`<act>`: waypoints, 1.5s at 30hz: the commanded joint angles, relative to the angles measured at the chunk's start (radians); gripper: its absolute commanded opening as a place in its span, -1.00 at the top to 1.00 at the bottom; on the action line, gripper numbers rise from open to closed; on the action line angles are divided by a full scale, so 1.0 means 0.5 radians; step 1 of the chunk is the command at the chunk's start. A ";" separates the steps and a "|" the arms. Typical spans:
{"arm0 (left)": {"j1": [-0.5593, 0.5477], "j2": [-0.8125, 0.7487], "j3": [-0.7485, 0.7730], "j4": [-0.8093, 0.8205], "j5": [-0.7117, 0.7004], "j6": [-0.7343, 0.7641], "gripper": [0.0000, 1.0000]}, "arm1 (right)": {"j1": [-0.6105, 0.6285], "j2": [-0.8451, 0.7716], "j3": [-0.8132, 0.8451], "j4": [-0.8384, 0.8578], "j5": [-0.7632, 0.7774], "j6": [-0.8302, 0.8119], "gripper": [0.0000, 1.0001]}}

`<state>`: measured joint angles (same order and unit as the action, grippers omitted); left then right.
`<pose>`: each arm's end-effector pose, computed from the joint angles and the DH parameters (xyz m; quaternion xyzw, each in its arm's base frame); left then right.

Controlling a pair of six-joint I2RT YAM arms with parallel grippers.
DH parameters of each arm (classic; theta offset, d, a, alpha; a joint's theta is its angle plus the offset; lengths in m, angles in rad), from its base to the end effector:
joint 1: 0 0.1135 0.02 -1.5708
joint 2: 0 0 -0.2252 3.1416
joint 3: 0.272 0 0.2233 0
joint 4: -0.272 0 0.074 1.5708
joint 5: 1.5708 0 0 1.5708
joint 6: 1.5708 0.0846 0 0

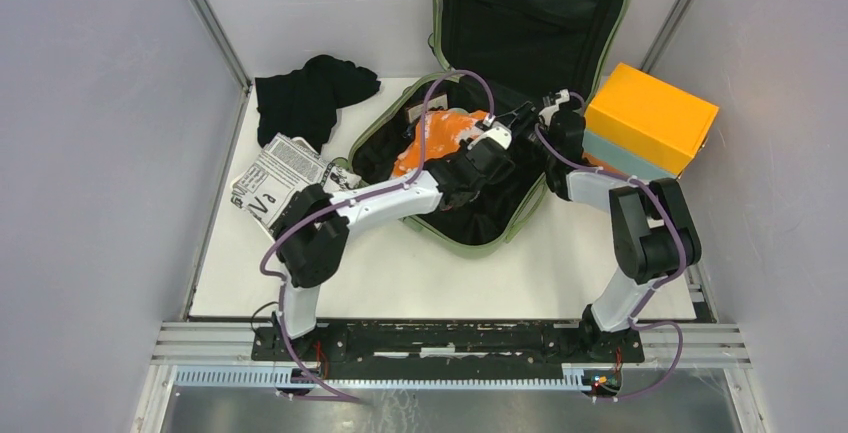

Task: Open, take out, and arrange the luggage
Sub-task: Pick up the clothes from the luggage.

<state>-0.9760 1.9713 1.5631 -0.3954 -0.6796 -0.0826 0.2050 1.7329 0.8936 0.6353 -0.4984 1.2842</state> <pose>0.2828 -0.3231 0.1899 0.2652 0.8424 0.0886 0.4606 0.3735 0.1190 0.1857 0.2525 0.7247 0.5553 0.3204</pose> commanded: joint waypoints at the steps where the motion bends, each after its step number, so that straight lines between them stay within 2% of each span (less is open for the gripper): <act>1: 0.007 -0.412 -0.027 0.043 0.186 0.261 0.96 | -0.027 -0.180 0.089 0.245 -0.093 -0.201 -0.17; 3: 0.016 -0.545 -0.066 0.042 0.296 0.324 0.96 | -0.037 -0.249 0.046 0.272 -0.126 -0.300 -0.38; 6: 0.061 -0.733 -0.112 0.006 0.499 0.360 0.96 | -0.050 -0.382 -0.020 0.301 -0.172 -0.524 -0.50; 14: 0.365 -1.138 -0.145 -0.241 1.129 0.357 0.96 | -0.061 -0.767 -0.160 0.338 -0.377 -1.172 -0.59; 17: 0.469 -1.235 -0.141 -0.365 1.336 0.439 0.96 | -0.062 -0.848 -0.221 0.388 -0.425 -1.275 -0.59; 21: 0.573 -1.360 -0.166 -0.466 1.455 0.526 0.96 | -0.062 -0.908 -0.285 0.517 -0.482 -1.317 -0.66; 28: 0.667 -1.459 -0.035 -0.709 1.561 0.572 0.96 | -0.061 -0.914 -0.308 0.620 -0.546 -1.301 -0.74; 45: 0.804 -1.679 0.190 -1.142 1.447 0.528 0.96 | 0.002 -0.809 -0.358 0.581 -0.590 -1.396 -0.87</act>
<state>-0.5964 1.1801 1.5818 -0.9783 0.0654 0.1627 0.1886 1.3212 0.7082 0.8856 -0.7673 0.6365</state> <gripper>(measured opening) 0.245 0.922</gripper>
